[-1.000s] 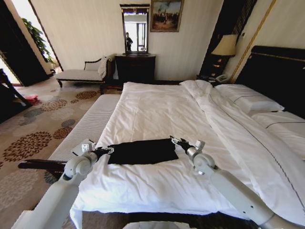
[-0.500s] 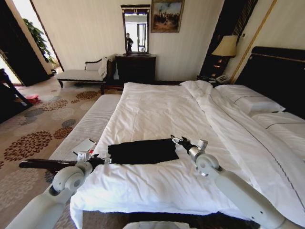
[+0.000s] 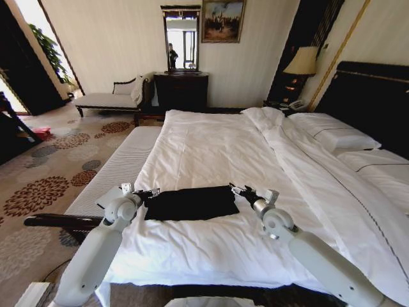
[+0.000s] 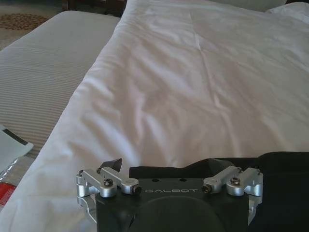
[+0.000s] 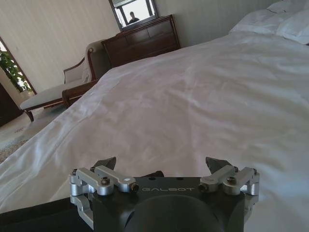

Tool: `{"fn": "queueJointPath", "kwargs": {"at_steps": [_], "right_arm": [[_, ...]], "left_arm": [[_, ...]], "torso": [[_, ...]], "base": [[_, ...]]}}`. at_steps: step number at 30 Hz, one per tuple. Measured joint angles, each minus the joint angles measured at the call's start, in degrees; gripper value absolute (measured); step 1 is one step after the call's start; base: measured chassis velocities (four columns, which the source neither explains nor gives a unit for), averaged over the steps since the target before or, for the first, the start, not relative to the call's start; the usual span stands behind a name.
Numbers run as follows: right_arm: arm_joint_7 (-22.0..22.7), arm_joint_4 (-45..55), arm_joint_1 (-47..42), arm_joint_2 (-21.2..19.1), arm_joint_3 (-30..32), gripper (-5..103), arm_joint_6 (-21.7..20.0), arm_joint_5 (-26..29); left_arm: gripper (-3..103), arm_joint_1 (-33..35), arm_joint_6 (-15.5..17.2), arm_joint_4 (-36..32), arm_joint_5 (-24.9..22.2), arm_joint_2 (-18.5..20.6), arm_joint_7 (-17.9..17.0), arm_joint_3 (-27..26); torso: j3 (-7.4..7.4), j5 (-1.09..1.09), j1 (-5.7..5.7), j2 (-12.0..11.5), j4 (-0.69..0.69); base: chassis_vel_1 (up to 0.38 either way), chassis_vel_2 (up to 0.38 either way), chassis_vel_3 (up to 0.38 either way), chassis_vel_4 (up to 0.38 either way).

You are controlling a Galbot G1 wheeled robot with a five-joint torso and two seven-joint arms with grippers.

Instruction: Fold the clothes on the bed.

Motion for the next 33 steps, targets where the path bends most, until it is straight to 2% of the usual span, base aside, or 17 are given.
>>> {"fn": "queueJointPath", "kwargs": {"at_steps": [4,6,11,15,18,24,27,28,31,33], "right_arm": [[0.12,-0.33,0.12,0.08,0.0,100,-0.07,-0.04],[0.21,-0.69,0.41,0.25,-0.11,100,-0.09,-0.09],[0.27,-0.93,0.75,0.41,-0.33,100,-0.15,-0.24],[0.36,-0.9,0.81,0.51,-0.3,100,-0.18,-0.36],[0.36,-0.84,0.77,0.45,-0.23,100,-0.19,-0.37],[0.37,-0.93,0.76,0.57,-0.21,100,-0.2,-0.7],[0.63,-0.9,0.41,0.65,-0.38,100,-0.2,-0.98],[0.63,-0.9,0.41,0.65,-0.38,100,-0.2,-0.98],[0.85,-1.05,0.02,0.29,-0.43,100,-0.2,-1.12],[0.96,-1.1,-0.03,-0.11,-0.43,100,-0.21,-1.12]], "left_arm": [[100,2.18,-0.01,-2.47,-0.42,3.04,-0.01,0.37],[100,4.2,-0.01,-5.14,-1.8,5.79,-0.33,0.4],[100,7.09,-0.04,-9.22,-4.3,9.31,-1.04,0.08],[100,11.98,-0.06,-12.9,-4.5,14.25,-1.3,0.09],[100,12.43,-0.06,-13.67,-4.43,14.61,-1.28,-0.33],[100,4.84,-0.09,-10.84,-5.48,8.31,-2.62,-1.5],[100,-1.13,-0.09,-3.73,-2.1,2.01,-3.43,0.38],[100,-1.13,-0.09,-3.73,-2.1,2.01,-3.43,0.38],[100,-4.34,-0.09,3.1,2.24,-2.36,-3.98,2.82],[100,-4.56,-0.09,4.71,3.22,-3.44,-4.46,4.3]], "torso": [[-0.01,0.0,-0.01,0.0,0.01],[-0.01,-0.02,-0.01,0.01,0.02],[-0.01,-0.01,-0.01,0.0,0.01],[-0.01,0.0,-0.01,0.01,0.01],[-0.01,-0.02,-0.02,0.01,0.04],[-0.01,0.0,-0.01,0.01,-0.04],[0.0,0.0,0.0,0.0,-0.01],[0.0,0.0,0.0,0.0,-0.01],[0.0,-0.01,-0.01,0.0,-0.01],[0.0,-0.02,0.0,0.0,-0.01]], "base": [[0.0,0.0,0.0,0.0],[0.0,0.0,0.0,0.0],[0.0,0.0,0.0,0.0],[0.0,0.0,0.0,0.0],[0.0,0.0,0.0,0.0],[0.0,0.0,0.0,0.0],[0.0,0.0,0.0,0.0],[0.0,0.0,0.0,0.0],[0.0,0.0,0.0,0.0],[0.0,0.0,0.0,0.0]]}}
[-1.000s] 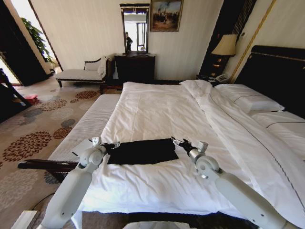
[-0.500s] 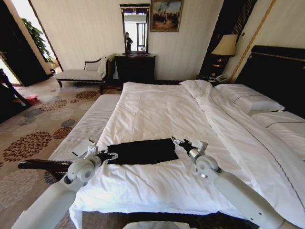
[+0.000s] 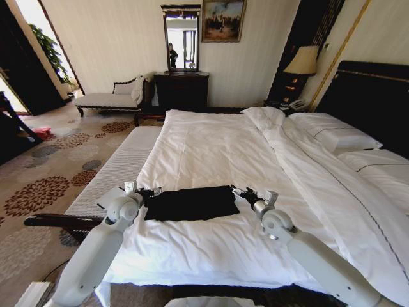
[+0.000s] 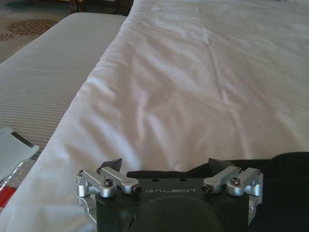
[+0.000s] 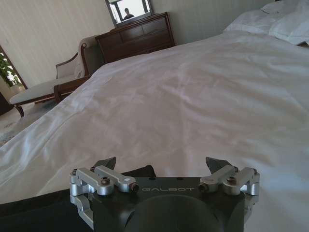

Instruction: Fold the clothes on the bed.

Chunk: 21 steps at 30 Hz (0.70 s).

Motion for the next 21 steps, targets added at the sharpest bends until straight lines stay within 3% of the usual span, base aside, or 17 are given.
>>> {"fn": "queueJointPath", "kwargs": {"at_steps": [5,14,16,18,21], "right_arm": [[0.09,-0.02,0.12,-0.58,0.1,100,-0.03,0.11],[0.16,-0.67,0.41,-0.46,0.16,100,-0.04,0.06],[0.18,-0.74,0.59,-0.33,0.11,100,-0.04,-0.01],[0.18,-0.74,0.61,-0.33,0.1,100,-0.04,-0.02],[0.2,-0.6,0.86,-0.51,0.17,100,-0.04,-0.03]], "left_arm": [[100,1.59,0.01,-1.92,-0.15,0.86,-0.21,1.45],[100,6.17,0.02,-8.16,-0.47,7.28,-0.32,2.04],[100,8.27,0.03,-9.88,-0.48,10.68,-0.32,2.49],[100,8.56,0.03,-10.12,-0.49,11.17,-0.32,2.57],[100,12.47,0.04,-12.99,-0.49,17.9,-0.25,3.17]], "torso": [[0.0,0.02,0.0,0.0,0.01],[0.0,0.01,0.0,0.0,0.02],[-0.01,0.02,0.0,0.0,0.0],[-0.01,0.01,0.0,0.0,0.01],[-0.01,0.01,-0.01,0.01,0.03]], "base": [[0.0,0.0,0.0,0.0],[0.0,0.0,0.0,0.0],[0.0,0.0,0.0,0.0],[0.0,0.0,0.0,0.0],[0.0,0.0,0.0,0.0]]}}
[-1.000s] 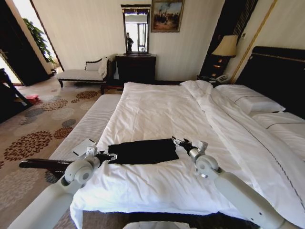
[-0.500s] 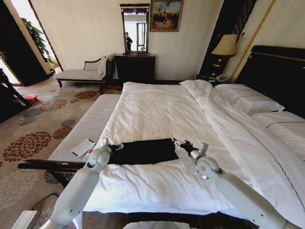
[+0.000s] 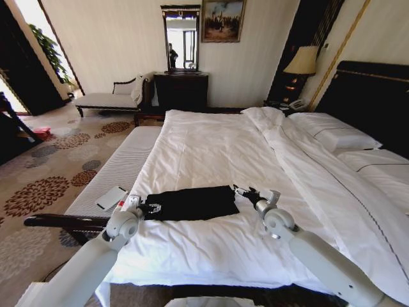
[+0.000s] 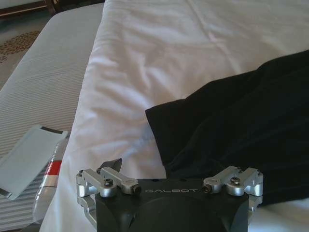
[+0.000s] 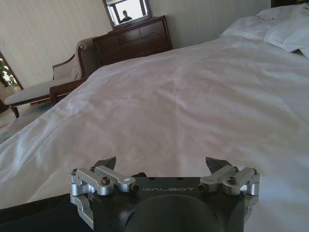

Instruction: Fold the clothes on the bed.

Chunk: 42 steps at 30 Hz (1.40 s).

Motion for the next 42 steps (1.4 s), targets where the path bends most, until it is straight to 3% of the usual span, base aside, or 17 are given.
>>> {"fn": "queueJointPath", "kwargs": {"at_steps": [5,9,14,18,19,22,29,35,42], "right_arm": [[0.0,0.28,0.1,-0.18,0.21,100,0.02,-0.15],[-0.01,0.48,0.25,-0.11,0.24,100,0.09,-0.22],[-0.09,0.99,1.37,0.49,-0.28,100,-0.19,2.34],[2.44,2.23,2.35,1.4,-0.58,100,-2.09,6.99],[4.83,2.74,3.83,2.64,-1.73,100,-3.76,9.96],[5.89,2.46,5.46,3.61,-3.46,100,-4.96,11.17],[5.52,-1.95,10.0,6.58,-8.66,100,-5.66,11.47],[2.94,-3.88,13.19,7.37,-10.62,100,-2.73,10.48],[3.25,-4.77,15.77,7.27,-13.71,100,-2.67,10.83]], "left_arm": [[100,2.59,0.0,-2.46,0.03,3.92,0.06,-0.93],[100,2.46,0.01,-3.64,-0.48,4.26,0.06,-2.19],[100,-0.34,0.01,-6.25,-2.67,2.25,0.09,-5.09],[100,-3.5,0.0,-6.95,-5.19,0.17,-0.19,-7.11],[100,-5.89,0.0,-6.58,-7.44,-1.94,-0.94,-9.78],[100,-8.67,0.0,-5.02,-8.86,-4.16,-1.5,-12.77],[100,-13.9,-0.01,-2.42,-11.22,-7.41,-1.67,-18.0],[100,-15.09,-0.01,-1.26,-11.59,-7.64,-1.63,-20.69],[100,-16.32,-0.01,-0.99,-12.6,-7.56,-1.56,-22.19]], "torso": [[0.0,0.0,0.0,0.0,0.0],[0.0,0.0,0.0,0.0,-0.02],[0.0,0.0,0.0,0.0,-0.01],[0.0,-0.01,0.0,0.0,-0.04],[0.0,0.0,0.0,0.0,-0.03],[0.0,0.01,0.0,0.0,0.0],[0.01,0.01,0.0,0.0,-0.01],[0.01,-0.01,0.01,-0.01,0.0],[0.01,0.0,0.0,0.0,-0.02]], "base": [[0.0,0.0,0.0,0.0],[0.0,0.0,0.0,0.0],[0.0,0.0,0.0,0.0],[0.0,0.0,0.0,0.0],[0.0,0.0,0.0,0.0],[0.0,0.0,0.0,0.0],[0.0,0.0,0.0,0.0],[0.0,0.0,0.0,0.0],[0.0,0.0,0.0,0.0]]}}
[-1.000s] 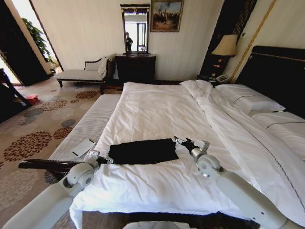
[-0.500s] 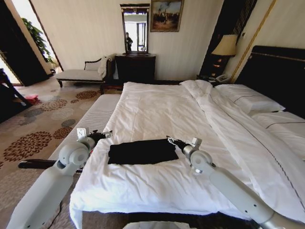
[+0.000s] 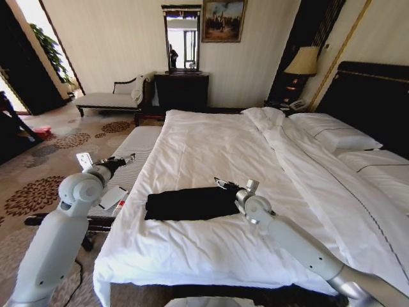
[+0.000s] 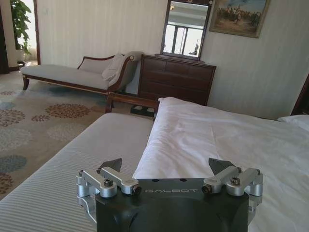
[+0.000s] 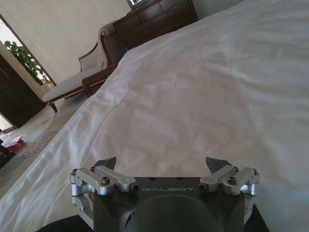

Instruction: Fold the clothes on the bed.

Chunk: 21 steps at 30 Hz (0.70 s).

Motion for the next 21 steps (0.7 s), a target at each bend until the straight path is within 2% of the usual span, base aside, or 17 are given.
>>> {"fn": "queueJointPath", "kwargs": {"at_steps": [4,10,13,15,21], "right_arm": [[4.0,0.03,-1.04,-0.06,-2.24,100,-2.67,0.03],[6.07,2.57,-5.42,-1.74,-2.3,100,-3.59,-0.46],[9.19,7.01,-10.02,-5.1,-2.19,100,-5.25,-1.2],[10.1,8.3,-11.27,-6.2,-1.92,100,-5.8,-1.46],[11.76,11.11,-14.29,-10.18,1.19,100,-6.41,-2.99]], "left_arm": [[100,-0.09,0.0,0.37,0.17,0.22,0.23,0.16],[100,0.23,0.0,0.69,0.65,0.19,0.4,0.24],[100,1.6,0.0,0.73,1.67,0.64,0.85,-0.81],[100,1.92,0.0,0.69,1.86,0.7,0.88,-1.03],[100,2.89,0.0,0.37,2.83,0.55,0.99,-0.87]], "torso": [[0.0,0.0,0.01,0.0,0.02],[-0.01,0.01,0.0,0.0,-0.01],[-0.01,0.0,0.0,0.0,-0.01],[-0.01,0.01,0.0,0.0,0.02],[-0.01,0.0,-0.01,0.0,-0.01]], "base": [[0.0,0.0,0.0,0.0],[0.0,0.0,0.0,0.0],[0.0,0.0,0.0,0.0],[0.0,0.0,0.0,0.0],[0.0,0.0,0.0,0.0]]}}
